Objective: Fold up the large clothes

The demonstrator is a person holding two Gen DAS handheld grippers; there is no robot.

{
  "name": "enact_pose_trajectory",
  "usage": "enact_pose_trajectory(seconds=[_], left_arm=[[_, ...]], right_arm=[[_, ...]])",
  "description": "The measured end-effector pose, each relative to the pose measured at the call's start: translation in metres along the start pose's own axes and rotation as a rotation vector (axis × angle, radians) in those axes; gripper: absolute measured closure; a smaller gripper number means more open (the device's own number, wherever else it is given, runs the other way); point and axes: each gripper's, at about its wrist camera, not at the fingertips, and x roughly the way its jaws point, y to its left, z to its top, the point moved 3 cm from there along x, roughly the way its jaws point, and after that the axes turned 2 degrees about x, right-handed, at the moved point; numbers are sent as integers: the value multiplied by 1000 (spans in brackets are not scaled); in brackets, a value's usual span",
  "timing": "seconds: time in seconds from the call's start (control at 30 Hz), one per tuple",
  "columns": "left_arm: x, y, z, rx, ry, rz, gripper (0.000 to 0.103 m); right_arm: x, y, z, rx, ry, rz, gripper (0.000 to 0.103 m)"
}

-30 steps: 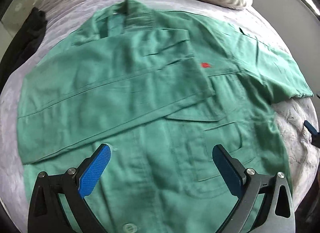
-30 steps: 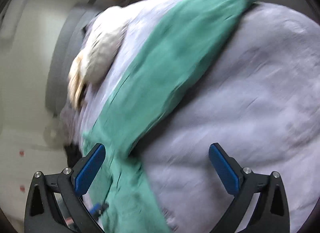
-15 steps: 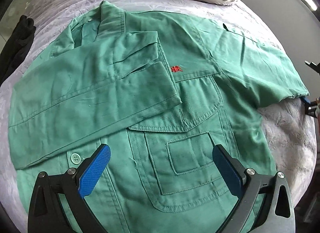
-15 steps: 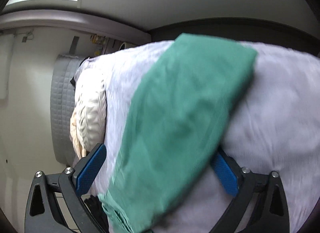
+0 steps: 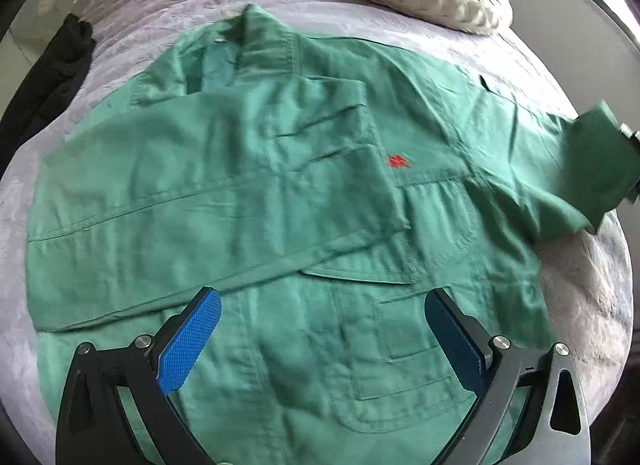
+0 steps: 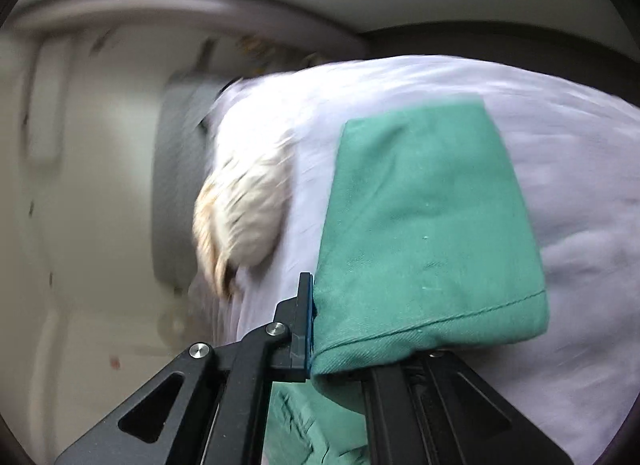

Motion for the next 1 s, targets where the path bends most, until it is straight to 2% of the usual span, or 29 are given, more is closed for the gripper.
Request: enact_pose_trajectory(seconds=[0.1,0.2,0.3,0.37,0.43,0.5,0.57,0.67,0.73,0.77,0.8,0.83,0.9,0.97,1.0], left_arm=[[-9,25,1,-35,-26,16,1],[-16,52,4,-67,-68,57,1],[-19,86,6,-116,-102,99,1],[-21,115,4,-167,-115,122,1],[-22,140,0,-215,-126,143,1],[-21,163,-5,-251,-133,162,1],[-18,181,-12,-274,-131,179,1],[-9,206,-22,-303,-108,177,1],[-5,215,-30,-312,-95,170,1],[-5,218,-33,-315,-91,165,1],[-4,222,-37,-320,-88,158,1],[-4,226,-39,-324,-86,153,1],[-7,230,-42,-330,-91,142,1],[-11,232,-44,-336,-97,138,1],[-13,235,-45,-341,-101,137,1]], right_arm=[[24,58,-28,-150,68,44,99],[57,119,-70,-336,145,52,99],[98,168,-132,-536,232,38,99],[131,189,-189,-672,308,10,99],[169,192,-248,-761,402,-27,99],[203,184,-297,-795,490,-61,99],[231,168,-337,-816,551,-107,99],[263,134,-377,-838,602,-232,94],[274,113,-389,-817,627,-312,94],[270,110,-386,-781,617,-301,93],[263,109,-384,-748,617,-282,82],[258,109,-379,-696,627,-262,58],[239,108,-366,-612,589,-240,30],[222,109,-345,-544,480,-242,32],[217,109,-338,-518,449,-252,52]])
